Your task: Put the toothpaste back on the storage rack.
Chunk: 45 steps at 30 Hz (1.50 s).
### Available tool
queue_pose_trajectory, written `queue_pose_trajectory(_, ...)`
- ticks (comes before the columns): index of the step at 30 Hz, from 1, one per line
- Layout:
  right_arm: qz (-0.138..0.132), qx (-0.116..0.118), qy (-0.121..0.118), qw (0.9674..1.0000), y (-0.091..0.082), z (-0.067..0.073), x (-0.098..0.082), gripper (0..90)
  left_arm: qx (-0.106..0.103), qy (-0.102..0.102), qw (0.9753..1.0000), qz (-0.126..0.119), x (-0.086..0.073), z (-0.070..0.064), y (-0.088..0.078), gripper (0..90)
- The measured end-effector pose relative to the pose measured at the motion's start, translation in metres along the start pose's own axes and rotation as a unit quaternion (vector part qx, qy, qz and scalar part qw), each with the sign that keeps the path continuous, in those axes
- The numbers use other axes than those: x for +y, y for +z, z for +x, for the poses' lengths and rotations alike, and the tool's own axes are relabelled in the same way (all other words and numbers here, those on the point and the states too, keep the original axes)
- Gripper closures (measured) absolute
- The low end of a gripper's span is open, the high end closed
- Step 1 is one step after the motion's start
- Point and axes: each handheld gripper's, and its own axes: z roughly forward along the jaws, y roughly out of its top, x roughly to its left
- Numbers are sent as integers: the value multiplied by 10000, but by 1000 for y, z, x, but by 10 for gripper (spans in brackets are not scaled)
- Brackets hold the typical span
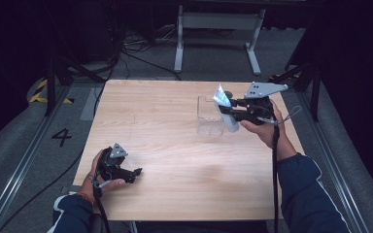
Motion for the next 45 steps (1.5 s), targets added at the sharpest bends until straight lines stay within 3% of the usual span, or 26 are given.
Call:
queue_pose_trajectory(13,-91,-118,124,9998,25,-17,13,693,0,3,10000,0,0,0,0,3)
queue_pose_trajectory(35,-61,-212,400,9990,60,-43,-1,692,-4,29,10000,1,0,1,0,3)
queue_pose_trajectory(45,-19,-227,426,9988,72,-47,-6,691,-2,27,10000,-8,0,0,0,3)
